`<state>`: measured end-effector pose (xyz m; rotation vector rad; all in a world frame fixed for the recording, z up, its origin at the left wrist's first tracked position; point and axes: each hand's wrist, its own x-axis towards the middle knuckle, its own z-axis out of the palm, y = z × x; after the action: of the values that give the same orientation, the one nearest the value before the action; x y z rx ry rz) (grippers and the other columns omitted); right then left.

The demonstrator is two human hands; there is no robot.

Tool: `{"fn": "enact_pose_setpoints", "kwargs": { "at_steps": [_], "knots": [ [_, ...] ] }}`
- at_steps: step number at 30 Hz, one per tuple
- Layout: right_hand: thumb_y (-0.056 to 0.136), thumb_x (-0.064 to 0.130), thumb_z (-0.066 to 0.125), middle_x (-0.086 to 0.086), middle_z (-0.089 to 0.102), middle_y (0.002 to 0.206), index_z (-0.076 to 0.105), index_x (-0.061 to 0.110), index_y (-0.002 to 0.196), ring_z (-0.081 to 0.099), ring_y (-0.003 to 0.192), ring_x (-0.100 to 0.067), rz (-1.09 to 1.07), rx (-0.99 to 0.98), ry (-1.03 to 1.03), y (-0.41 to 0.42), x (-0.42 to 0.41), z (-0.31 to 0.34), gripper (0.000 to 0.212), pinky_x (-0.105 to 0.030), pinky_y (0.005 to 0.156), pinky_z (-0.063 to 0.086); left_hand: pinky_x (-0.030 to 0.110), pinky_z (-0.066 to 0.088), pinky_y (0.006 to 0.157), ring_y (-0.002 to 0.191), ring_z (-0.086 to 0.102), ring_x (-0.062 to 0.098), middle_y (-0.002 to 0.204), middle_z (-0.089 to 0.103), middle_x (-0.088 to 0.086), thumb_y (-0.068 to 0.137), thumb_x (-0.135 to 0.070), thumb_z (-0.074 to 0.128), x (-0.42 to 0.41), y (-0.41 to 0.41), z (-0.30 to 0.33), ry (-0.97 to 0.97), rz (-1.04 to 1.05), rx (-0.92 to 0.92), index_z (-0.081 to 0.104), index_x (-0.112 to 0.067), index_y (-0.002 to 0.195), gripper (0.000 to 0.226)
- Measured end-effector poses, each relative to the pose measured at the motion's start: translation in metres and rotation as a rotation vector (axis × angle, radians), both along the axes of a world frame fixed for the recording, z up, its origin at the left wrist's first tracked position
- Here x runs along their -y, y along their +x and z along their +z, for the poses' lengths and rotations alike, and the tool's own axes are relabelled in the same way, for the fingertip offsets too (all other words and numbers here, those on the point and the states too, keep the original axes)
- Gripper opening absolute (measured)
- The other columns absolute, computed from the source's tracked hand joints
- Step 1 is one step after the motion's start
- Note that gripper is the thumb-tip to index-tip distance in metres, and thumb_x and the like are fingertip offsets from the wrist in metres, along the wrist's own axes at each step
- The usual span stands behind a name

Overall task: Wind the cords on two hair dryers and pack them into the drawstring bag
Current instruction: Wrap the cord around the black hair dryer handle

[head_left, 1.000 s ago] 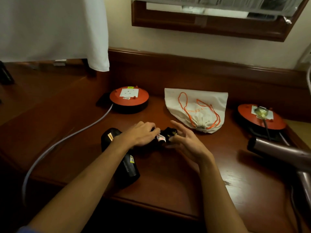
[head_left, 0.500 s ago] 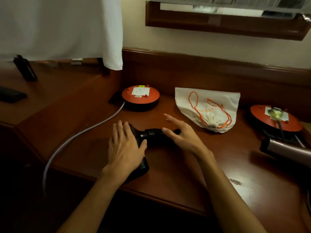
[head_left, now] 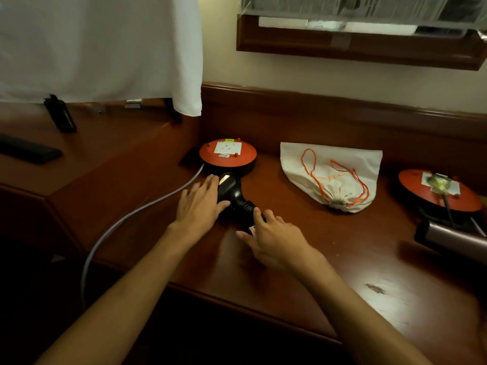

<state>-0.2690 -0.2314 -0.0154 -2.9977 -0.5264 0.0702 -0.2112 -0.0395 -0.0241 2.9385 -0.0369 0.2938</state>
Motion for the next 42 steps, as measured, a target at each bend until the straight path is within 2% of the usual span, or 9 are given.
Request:
{"fn": "enact_pose_setpoints", "kwargs": {
  "at_steps": [3, 5, 8, 12, 18, 28, 35, 38, 42],
  "knots": [
    [0.087, 0.084, 0.026, -0.008, 0.044, 0.152, 0.025, 0.027, 0.157, 0.049, 0.134, -0.029, 0.083, 0.005, -0.023, 0.021, 0.014, 0.025, 0.09, -0.048, 0.109, 0.037, 0.05, 0.043, 0.105, 0.14, 0.047, 0.034, 0.166, 0.033, 0.004, 0.105, -0.052, 0.044, 0.005, -0.01, -0.016, -0.087, 0.09, 0.027, 0.023, -0.022, 0.161, 0.067],
    [0.085, 0.085, 0.031, -0.001, 0.027, 0.164, 0.019, 0.034, 0.158, 0.033, 0.146, -0.026, 0.156, -0.017, 0.088, 0.041, 0.019, 0.027, 0.09, -0.049, 0.117, 0.026, 0.048, 0.043, 0.105, 0.14, 0.046, 0.033, 0.168, 0.028, 0.004, 0.108, -0.053, 0.032, 0.003, -0.01, -0.025, -0.066, 0.08, 0.047, 0.017, -0.024, 0.164, 0.065],
    [0.091, 0.072, 0.047, 0.013, 0.004, 0.168, 0.015, 0.035, 0.159, 0.014, 0.153, -0.014, 0.21, -0.219, 0.419, 0.055, 0.008, 0.006, 0.084, -0.052, 0.123, 0.019, 0.046, 0.046, 0.099, 0.134, 0.051, 0.031, 0.167, 0.032, 0.004, 0.108, -0.055, 0.026, -0.005, 0.0, -0.034, 0.009, 0.022, 0.147, 0.019, -0.024, 0.164, 0.065],
    [0.094, 0.048, 0.059, 0.018, 0.003, 0.167, 0.016, 0.031, 0.16, 0.013, 0.153, -0.009, 0.111, -0.189, 0.68, 0.058, -0.012, -0.026, 0.08, -0.046, 0.124, 0.022, 0.046, 0.042, 0.106, 0.137, 0.048, 0.027, 0.169, 0.028, -0.001, 0.106, -0.059, 0.029, -0.016, 0.025, -0.037, 0.016, -0.053, 0.129, 0.016, -0.029, 0.165, 0.068],
    [0.096, 0.052, 0.055, 0.015, -0.005, 0.168, 0.011, 0.028, 0.161, 0.004, 0.154, -0.009, -0.095, -0.043, 0.711, 0.059, -0.048, -0.043, 0.082, -0.034, 0.12, 0.016, 0.046, 0.028, 0.115, 0.146, 0.036, 0.018, 0.167, 0.03, -0.008, 0.105, -0.063, 0.026, -0.033, 0.068, -0.035, 0.06, -0.247, 0.135, 0.017, -0.034, 0.164, 0.066],
    [0.094, 0.061, 0.047, 0.005, -0.012, 0.168, 0.004, 0.021, 0.161, -0.006, 0.155, -0.014, -0.325, 0.066, 0.775, 0.071, -0.107, -0.051, 0.09, -0.04, 0.125, 0.015, 0.048, 0.007, 0.126, 0.16, 0.002, 0.022, 0.172, 0.019, 0.001, 0.108, -0.059, 0.02, -0.053, 0.123, -0.037, 0.101, -0.399, 0.191, 0.019, -0.044, 0.161, 0.055],
    [0.09, 0.074, 0.043, 0.005, -0.005, 0.169, 0.007, 0.023, 0.161, -0.005, 0.155, -0.011, -0.329, 0.055, 0.875, 0.067, -0.107, -0.047, 0.095, -0.043, 0.126, 0.003, 0.05, -0.006, 0.126, 0.16, -0.008, 0.026, 0.175, 0.001, 0.001, 0.105, -0.065, 0.016, -0.054, 0.124, -0.022, 0.103, -0.363, -0.012, 0.004, -0.055, 0.159, 0.056],
    [0.092, 0.074, 0.039, 0.005, 0.01, 0.168, 0.016, 0.022, 0.16, -0.002, 0.154, -0.005, -0.292, 0.034, 0.941, 0.051, -0.075, -0.038, 0.089, -0.039, 0.126, -0.003, 0.052, -0.005, 0.126, 0.16, -0.007, 0.027, 0.175, -0.001, 0.002, 0.107, -0.059, 0.025, -0.038, 0.11, 0.001, 0.072, -0.302, -0.132, 0.013, -0.051, 0.16, 0.055],
    [0.093, 0.064, 0.051, 0.003, 0.028, 0.164, 0.033, 0.019, 0.156, 0.013, 0.153, -0.008, -0.366, 0.101, 0.902, 0.03, 0.007, -0.02, 0.079, -0.039, 0.126, 0.011, 0.053, 0.004, 0.126, 0.159, 0.005, 0.027, 0.174, 0.012, 0.003, 0.106, -0.057, 0.034, 0.02, 0.075, 0.031, 0.044, -0.392, -0.025, 0.028, -0.042, 0.16, 0.056]
  ]
}}
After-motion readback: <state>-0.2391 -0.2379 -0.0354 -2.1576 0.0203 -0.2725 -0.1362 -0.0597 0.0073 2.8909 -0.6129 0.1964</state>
